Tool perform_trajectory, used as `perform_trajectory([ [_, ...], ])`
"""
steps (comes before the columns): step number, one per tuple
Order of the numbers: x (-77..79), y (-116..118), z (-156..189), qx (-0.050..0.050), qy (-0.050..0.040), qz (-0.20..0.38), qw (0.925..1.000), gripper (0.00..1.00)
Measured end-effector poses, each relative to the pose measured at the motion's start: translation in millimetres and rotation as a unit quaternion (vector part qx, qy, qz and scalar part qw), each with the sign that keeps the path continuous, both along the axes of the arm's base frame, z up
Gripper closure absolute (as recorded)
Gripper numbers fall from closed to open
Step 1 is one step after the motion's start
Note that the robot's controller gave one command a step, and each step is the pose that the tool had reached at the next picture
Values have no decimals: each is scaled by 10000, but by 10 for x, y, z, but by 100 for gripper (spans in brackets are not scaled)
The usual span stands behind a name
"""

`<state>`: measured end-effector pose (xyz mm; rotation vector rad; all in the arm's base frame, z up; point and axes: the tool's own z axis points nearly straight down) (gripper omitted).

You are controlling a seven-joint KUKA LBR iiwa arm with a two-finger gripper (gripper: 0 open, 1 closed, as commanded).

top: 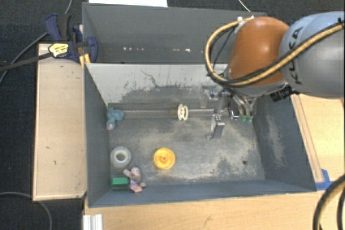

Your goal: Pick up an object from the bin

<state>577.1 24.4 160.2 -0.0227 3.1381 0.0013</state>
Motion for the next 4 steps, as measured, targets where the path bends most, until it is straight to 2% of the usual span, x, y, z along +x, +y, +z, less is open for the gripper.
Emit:
perform_trajectory([
  [1, 50, 914, -913, 15, 50, -492, 9988, 0],
  [2, 171, 636, -228, 6, -50, -19, 10000, 0],
  [3, -392, 1497, -441, 13, 12, 1226, 9924, 0],
  [4, -605, 1067, -912, -23, -46, 2834, 9590, 0],
])
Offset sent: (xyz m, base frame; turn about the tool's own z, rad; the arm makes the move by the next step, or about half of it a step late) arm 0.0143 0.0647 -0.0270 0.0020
